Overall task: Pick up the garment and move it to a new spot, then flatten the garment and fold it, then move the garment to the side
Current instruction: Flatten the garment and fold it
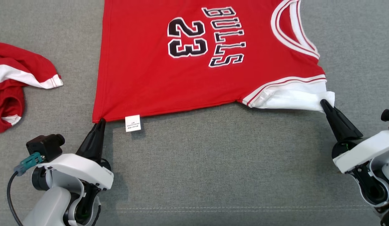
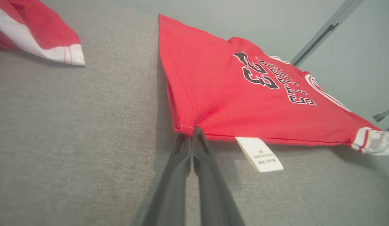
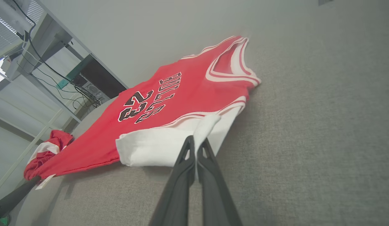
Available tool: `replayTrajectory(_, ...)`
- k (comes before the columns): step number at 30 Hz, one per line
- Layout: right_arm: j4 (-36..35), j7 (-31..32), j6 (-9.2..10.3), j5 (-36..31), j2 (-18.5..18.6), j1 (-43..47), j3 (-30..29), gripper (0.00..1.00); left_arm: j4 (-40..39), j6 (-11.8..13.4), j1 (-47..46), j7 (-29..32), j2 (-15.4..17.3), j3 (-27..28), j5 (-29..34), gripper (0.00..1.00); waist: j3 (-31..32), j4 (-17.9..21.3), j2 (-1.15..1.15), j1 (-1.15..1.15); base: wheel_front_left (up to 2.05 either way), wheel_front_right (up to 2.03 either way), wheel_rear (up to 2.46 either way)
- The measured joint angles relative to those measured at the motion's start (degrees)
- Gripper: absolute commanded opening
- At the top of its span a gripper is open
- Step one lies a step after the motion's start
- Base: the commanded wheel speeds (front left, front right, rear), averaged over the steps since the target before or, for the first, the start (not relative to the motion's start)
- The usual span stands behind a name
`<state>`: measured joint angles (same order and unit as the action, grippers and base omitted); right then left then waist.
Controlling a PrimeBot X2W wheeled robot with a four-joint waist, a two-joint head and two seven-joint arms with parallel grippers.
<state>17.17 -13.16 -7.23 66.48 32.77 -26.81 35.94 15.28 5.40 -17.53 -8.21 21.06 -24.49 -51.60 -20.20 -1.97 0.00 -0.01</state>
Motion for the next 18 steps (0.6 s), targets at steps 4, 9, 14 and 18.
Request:
replayTrajectory(4, -4.68, 0.65, 0.00, 1.45, 0.14, 3.46, -2.16, 0.00, -4.94, 2.14, 2.59, 1.70, 1.88, 0.43, -0.02, 0.00, 1.68, 0.39, 0.00, 0.00, 0.00, 0.00, 0.00)
replayTrajectory(9, -8.59, 2.98, 0.00, 1.96, 0.48, 9.60, -4.41, 0.00, -10.03, 4.94, 6.32, 3.46, 3.14, 0.47, -0.26, 0.00, 3.58, 0.50, 0.00, 0.00, 0.00, 0.00, 0.00)
replayTrajectory(14, -8.68, 4.22, 0.00, -1.29, -0.63, 15.61, -5.80, 0.00, -11.29, 6.36, 10.50, 4.16, 3.20, 0.51, -1.21, 0.00, 4.79, 0.49, 0.00, 0.00, 0.00, 0.00, 0.00)
replayTrajectory(18, -6.57, 6.01, 0.00, -3.97, -3.28, 16.91, -6.77, 0.00, -10.33, 6.35, 11.41, 4.67, 2.58, 0.09, -2.13, 0.00, 5.47, 0.65, 0.00, 0.00, 0.00, 0.00, 0.00)
